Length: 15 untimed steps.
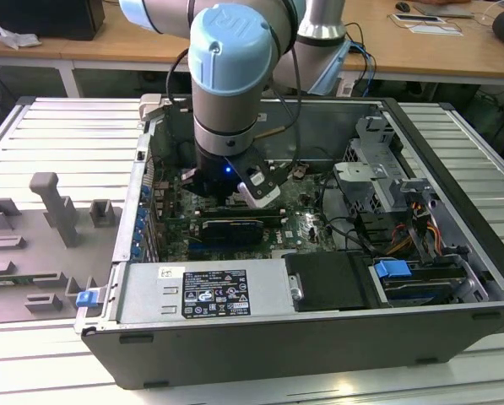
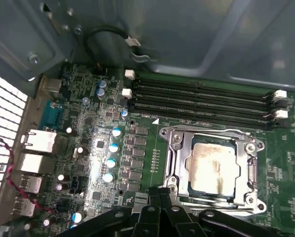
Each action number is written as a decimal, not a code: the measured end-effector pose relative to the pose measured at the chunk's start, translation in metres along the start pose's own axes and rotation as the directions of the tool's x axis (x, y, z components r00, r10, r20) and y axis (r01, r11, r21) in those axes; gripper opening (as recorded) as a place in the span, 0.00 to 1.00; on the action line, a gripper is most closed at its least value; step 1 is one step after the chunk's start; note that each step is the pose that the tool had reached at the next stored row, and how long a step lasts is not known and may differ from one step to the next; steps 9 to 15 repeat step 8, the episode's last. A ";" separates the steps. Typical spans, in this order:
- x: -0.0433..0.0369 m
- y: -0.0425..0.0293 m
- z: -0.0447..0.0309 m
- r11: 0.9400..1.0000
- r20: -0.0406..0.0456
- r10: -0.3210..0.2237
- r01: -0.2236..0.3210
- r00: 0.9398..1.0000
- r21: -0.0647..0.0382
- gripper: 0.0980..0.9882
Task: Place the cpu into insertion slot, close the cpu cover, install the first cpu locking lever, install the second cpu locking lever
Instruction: 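Install the second cpu locking lever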
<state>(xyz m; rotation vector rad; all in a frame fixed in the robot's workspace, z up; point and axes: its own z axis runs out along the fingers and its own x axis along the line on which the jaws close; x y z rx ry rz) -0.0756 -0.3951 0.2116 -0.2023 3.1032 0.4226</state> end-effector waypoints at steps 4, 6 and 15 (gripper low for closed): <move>-0.0003 0.0033 -0.0114 1.000 0.000 0.000 0.000 1.000 0.000 0.01; -0.0003 0.0042 -0.0147 1.000 0.000 0.000 0.000 1.000 0.000 0.01; -0.0004 0.0048 -0.0166 1.000 0.000 0.000 0.000 1.000 0.000 0.01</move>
